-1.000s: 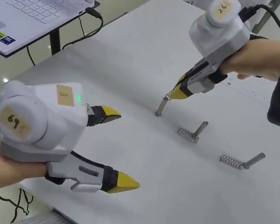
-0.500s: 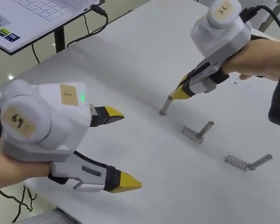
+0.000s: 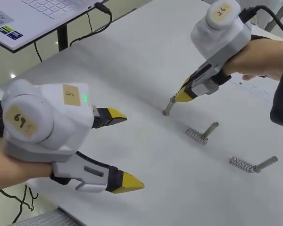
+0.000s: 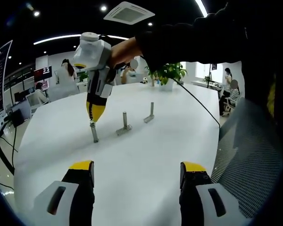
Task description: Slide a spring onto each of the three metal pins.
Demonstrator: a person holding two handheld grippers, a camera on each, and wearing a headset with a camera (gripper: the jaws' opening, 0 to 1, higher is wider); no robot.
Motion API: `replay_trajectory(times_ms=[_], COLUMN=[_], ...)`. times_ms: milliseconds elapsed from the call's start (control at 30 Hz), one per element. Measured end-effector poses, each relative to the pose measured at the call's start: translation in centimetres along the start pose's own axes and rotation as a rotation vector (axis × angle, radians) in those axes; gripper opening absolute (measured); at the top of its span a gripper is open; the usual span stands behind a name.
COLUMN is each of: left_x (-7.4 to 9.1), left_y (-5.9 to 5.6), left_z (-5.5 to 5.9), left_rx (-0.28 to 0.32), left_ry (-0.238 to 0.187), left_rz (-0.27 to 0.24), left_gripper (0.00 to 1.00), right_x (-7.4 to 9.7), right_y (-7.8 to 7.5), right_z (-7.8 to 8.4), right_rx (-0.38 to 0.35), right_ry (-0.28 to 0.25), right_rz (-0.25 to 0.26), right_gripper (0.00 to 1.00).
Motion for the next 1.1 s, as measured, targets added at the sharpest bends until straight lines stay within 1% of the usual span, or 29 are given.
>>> replay_trajectory(times_ms=[100, 333, 633, 767, 833, 933, 1100], left_x=[-0.1, -0.1, -0.1, -0.1, -0.1, -0.1, 0.0], left_y=[0.0, 0.1, 0.1, 0.1, 0.1, -0.1, -0.1], left_z=[0.0, 0.0, 0.1, 0.1, 0.0, -0.1, 0.0], left_rx=[0.001, 0.002, 0.003, 0.003, 0.002, 0.002, 0.003], left_ry=[-0.002, -0.003, -0.002, -0.004, -0.004, -0.006, -0.005], left_rz=[0.001, 0.004, 0.010, 0.009, 0.010, 0.011, 0.009], left_gripper=[0.71, 0.70, 0.69, 0.69, 0.69, 0.68, 0.68], right_x=[0.1, 0.2, 0.3, 0.4, 0.3, 0.1, -0.3], right_y=[0.1, 0.4, 0.9, 1.3, 1.5, 1.8, 2.0], right_z=[0.0, 0.1, -0.1, 0.2, 0.4, 0.5, 0.6], right_rx=[0.004, 0.011, 0.015, 0.015, 0.023, 0.027, 0.023], right_ry=[0.008, 0.052, 0.084, 0.113, 0.137, 0.156, 0.165], right_rz=[0.002, 0.005, -0.002, -0.009, -0.011, -0.016, -0.023], right_gripper=[0.08, 0.08, 0.08, 0.08, 0.08, 0.08, 0.08])
Point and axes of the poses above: the centre of the closed fingertips' face, and the gripper's own axes: x roughly backward along the fingers, y roughly to its left, z roughly out of its underside, the point moved 10 cm from there along x, roughly backward along the fingers, and after that the axes turned 4 degrees about -y, right-handed, at the moved point
